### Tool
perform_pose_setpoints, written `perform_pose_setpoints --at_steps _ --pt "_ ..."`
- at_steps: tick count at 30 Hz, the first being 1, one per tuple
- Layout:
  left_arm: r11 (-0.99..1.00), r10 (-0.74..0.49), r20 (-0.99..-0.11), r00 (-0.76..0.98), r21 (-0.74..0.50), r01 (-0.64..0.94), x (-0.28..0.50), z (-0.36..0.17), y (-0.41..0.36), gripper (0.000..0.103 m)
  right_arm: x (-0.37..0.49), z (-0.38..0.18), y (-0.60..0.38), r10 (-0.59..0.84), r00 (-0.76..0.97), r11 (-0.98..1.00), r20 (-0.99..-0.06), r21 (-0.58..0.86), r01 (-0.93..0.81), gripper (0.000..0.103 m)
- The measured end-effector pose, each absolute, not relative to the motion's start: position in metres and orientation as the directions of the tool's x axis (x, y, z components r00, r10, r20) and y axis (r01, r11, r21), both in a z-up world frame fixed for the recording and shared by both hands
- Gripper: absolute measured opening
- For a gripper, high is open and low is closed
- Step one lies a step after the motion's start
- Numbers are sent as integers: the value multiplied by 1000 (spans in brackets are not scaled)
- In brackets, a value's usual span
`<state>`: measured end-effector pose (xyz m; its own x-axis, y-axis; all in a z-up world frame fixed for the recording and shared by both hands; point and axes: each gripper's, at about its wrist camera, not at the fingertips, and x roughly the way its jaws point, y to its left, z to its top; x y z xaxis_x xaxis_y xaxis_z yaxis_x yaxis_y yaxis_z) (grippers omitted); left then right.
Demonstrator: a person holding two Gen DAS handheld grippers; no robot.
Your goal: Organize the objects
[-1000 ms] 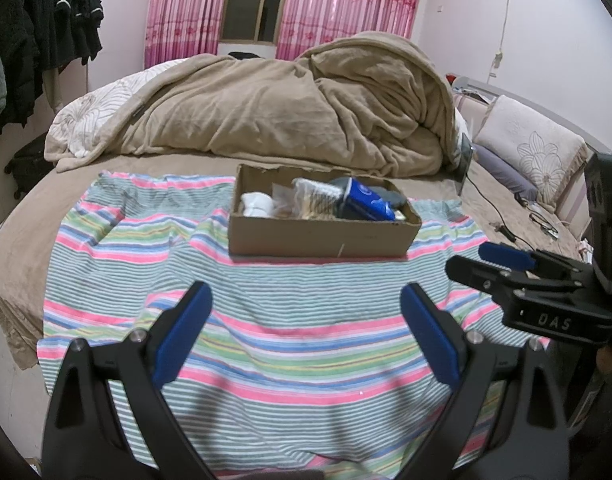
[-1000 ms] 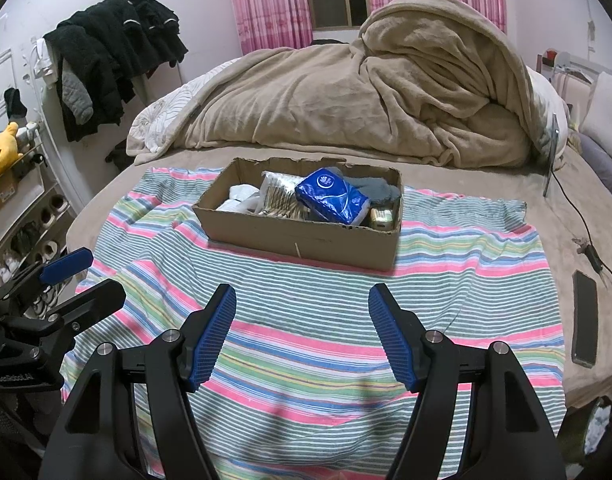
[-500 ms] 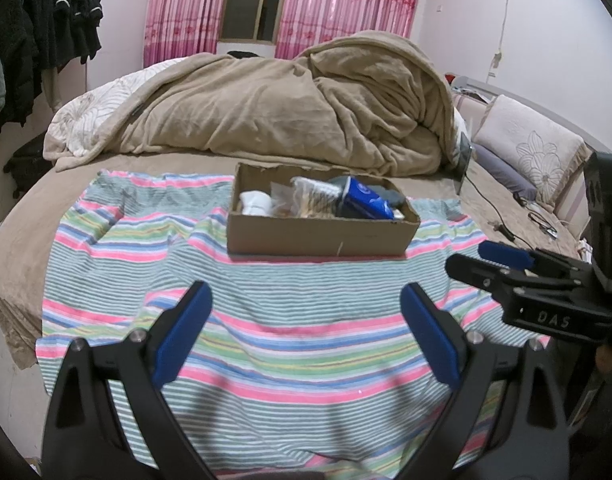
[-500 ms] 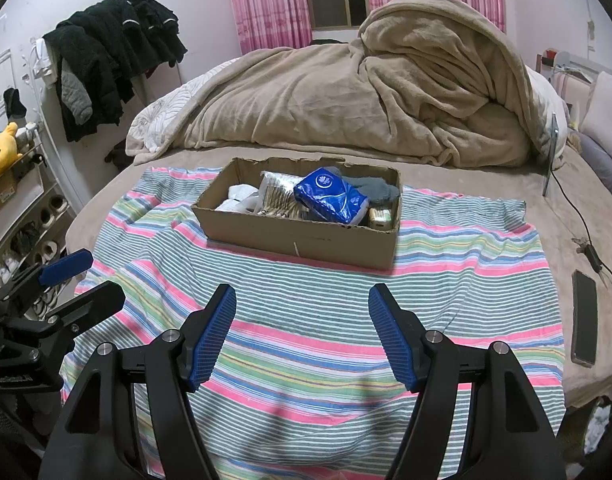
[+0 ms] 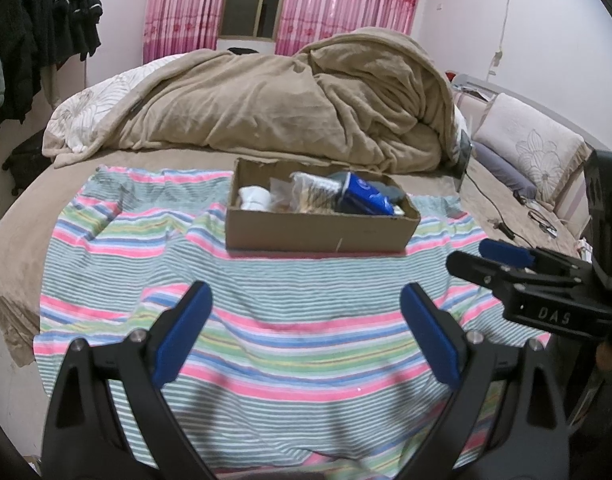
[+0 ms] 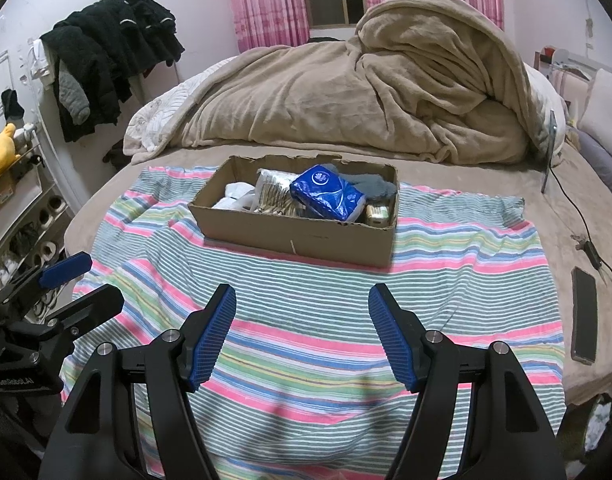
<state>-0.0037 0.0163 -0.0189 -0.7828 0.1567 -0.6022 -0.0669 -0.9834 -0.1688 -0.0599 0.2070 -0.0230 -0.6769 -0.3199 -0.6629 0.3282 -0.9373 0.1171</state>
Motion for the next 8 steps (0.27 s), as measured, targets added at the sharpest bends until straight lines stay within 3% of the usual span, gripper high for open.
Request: perform_pose_setpoints --at_steps 8 --pt "-985 162 -556 -815 -144 -97 1 -12 16 96 -62 -23 208 -316 -678 -939 -664 117 324 72"
